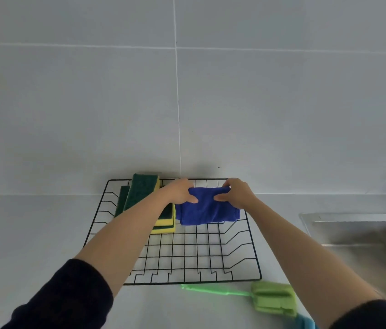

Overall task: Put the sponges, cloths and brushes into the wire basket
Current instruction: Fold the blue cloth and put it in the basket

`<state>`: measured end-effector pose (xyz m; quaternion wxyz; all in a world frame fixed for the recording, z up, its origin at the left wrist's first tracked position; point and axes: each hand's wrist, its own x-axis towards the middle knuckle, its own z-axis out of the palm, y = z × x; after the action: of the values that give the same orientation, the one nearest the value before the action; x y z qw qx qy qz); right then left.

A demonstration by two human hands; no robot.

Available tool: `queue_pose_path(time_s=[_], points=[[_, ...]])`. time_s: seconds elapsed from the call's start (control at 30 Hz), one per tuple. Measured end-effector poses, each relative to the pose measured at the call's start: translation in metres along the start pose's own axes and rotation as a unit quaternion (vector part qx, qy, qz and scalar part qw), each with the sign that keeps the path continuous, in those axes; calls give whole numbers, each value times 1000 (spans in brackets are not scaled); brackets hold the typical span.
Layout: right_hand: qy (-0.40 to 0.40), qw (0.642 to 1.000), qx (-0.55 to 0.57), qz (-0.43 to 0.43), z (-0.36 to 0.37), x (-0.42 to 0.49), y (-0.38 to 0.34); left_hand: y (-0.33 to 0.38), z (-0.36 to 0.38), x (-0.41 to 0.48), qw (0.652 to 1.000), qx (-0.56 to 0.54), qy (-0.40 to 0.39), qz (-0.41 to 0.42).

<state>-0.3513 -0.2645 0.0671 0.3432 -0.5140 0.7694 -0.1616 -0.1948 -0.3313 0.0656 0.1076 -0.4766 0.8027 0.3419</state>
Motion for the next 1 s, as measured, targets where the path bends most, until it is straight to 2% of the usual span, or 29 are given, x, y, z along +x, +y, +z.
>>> queue_pose_path(time_s=[0.3, 0.53, 0.77, 1.0], points=[[-69, 991, -114, 7, 30, 39, 3, -4, 12, 38, 993, 103, -40, -37], [-83, 978, -191, 13, 46, 47, 1, -3, 21, 43, 978, 196, -46, -50], [-58, 969, -239, 27, 52, 43, 0, -4, 36, 38, 963, 260, 52, -41], [-31, 983, -178, 17, 39, 25, -4, 0, 22, 21, 953, 275, 125, -7]])
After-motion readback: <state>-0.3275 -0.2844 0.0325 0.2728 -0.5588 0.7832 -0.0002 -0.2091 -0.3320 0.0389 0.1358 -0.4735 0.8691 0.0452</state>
